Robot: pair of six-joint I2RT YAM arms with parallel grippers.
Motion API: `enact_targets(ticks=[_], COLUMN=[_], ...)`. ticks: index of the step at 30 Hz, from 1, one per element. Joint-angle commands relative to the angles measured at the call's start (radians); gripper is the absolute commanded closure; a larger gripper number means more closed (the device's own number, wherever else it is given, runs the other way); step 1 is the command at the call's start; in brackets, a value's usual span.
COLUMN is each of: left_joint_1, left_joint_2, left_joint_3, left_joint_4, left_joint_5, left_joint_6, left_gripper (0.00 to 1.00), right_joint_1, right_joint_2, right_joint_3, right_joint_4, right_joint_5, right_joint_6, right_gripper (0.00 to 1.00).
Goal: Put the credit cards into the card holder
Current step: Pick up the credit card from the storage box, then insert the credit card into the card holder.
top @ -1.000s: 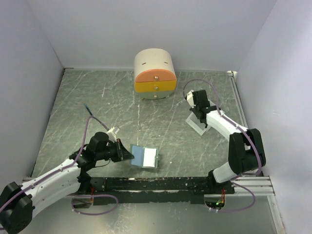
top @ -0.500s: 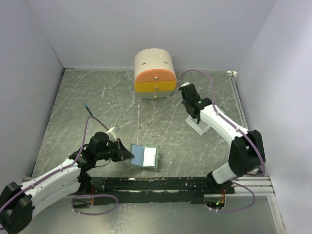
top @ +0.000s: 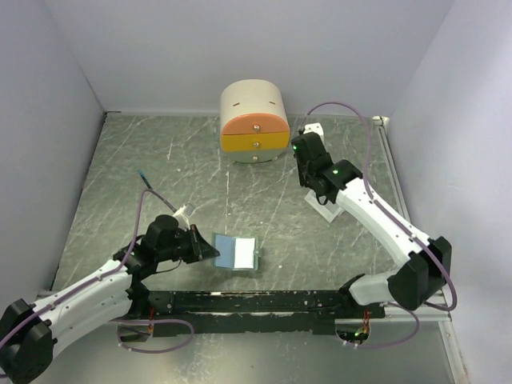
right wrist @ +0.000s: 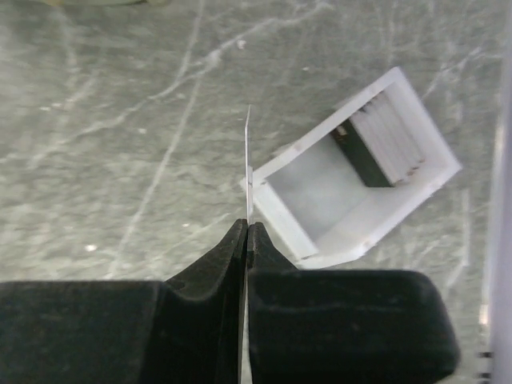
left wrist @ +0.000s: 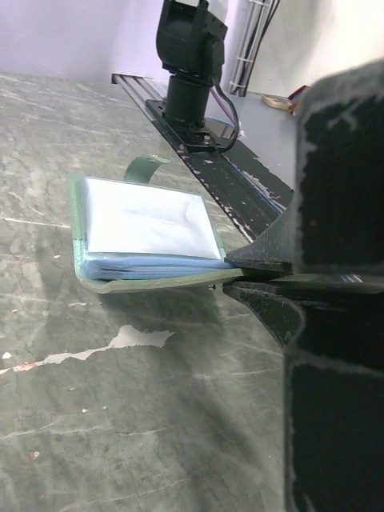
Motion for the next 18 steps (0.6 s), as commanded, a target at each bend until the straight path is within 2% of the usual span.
enact_targets(ticks=[1,13,18], left_joint_1=[0.006,0.005,0.005], left_joint_2=[0.015,0.066,0.083], left_joint_3=[0.051,0.052,0.043], left_joint_4=[0.008,0.039,0.061], left_joint_5=[-0.041,-0.056,-0.04], left_joint_6=[-0.025,-0.033,-0.043], left_gripper=[0.93,0.93,0.93], right_joint_1=[0.008,0.009,0.013], right_joint_2=[-0.072,-0.389,-0.413], right_joint_3=[-0.006,-0.384,-0.523], right_joint_4=[-0.036,0.295,0.402], right_joint_5=[-0.197,-0.613,-0.74], right_joint_6=[0.211,0.489,0.601], right_gripper=[1.0,1.0,1.0])
